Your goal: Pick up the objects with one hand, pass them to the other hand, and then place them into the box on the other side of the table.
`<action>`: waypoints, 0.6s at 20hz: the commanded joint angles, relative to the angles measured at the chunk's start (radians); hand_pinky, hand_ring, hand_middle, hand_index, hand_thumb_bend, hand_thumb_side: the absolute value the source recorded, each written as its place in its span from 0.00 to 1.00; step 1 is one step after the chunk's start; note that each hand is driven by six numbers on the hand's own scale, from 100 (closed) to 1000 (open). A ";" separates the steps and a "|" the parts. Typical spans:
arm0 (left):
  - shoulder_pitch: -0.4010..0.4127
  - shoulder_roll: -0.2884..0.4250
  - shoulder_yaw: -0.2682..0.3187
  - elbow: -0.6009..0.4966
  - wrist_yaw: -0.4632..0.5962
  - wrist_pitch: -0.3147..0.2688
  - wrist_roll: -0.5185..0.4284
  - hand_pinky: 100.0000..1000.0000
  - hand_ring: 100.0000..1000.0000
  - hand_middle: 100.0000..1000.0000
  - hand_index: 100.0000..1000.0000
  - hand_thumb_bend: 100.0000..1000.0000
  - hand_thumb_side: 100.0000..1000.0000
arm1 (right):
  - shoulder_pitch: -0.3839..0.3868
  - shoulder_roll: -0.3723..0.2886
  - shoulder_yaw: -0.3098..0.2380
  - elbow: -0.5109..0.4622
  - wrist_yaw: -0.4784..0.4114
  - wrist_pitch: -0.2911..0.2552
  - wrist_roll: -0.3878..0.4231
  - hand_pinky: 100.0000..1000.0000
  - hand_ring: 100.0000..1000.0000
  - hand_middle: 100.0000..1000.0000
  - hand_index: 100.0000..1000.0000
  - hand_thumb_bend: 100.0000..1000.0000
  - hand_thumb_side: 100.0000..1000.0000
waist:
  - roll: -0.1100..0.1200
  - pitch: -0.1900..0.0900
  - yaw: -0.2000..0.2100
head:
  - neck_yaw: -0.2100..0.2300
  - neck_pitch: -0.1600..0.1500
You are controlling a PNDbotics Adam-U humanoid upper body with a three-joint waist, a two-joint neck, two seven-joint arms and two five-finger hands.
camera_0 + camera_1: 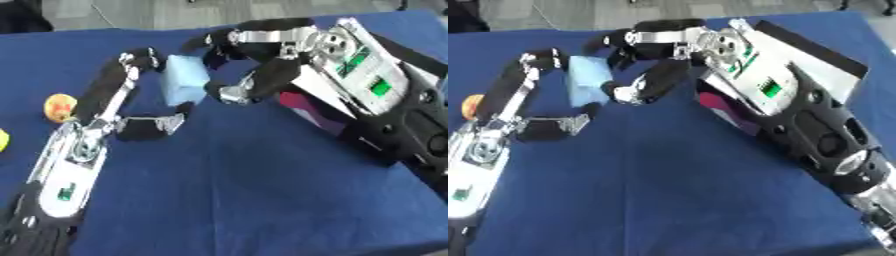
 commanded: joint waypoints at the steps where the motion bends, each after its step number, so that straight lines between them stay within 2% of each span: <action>1: -0.018 -0.005 -0.003 -0.022 -0.010 -0.007 0.002 0.76 0.60 0.55 0.44 0.00 0.18 | -0.015 -0.009 -0.008 -0.005 0.014 -0.008 -0.005 0.90 0.89 1.00 0.98 0.00 0.27 | -0.015 -0.006 0.001 | -0.005 -0.004; 12: -0.018 -0.008 -0.006 -0.034 -0.014 -0.007 0.005 0.76 0.59 0.55 0.44 0.00 0.16 | -0.014 -0.006 -0.006 0.008 0.042 -0.013 -0.010 0.91 0.89 1.00 0.98 0.00 0.30 | -0.016 -0.006 0.002 | -0.009 -0.003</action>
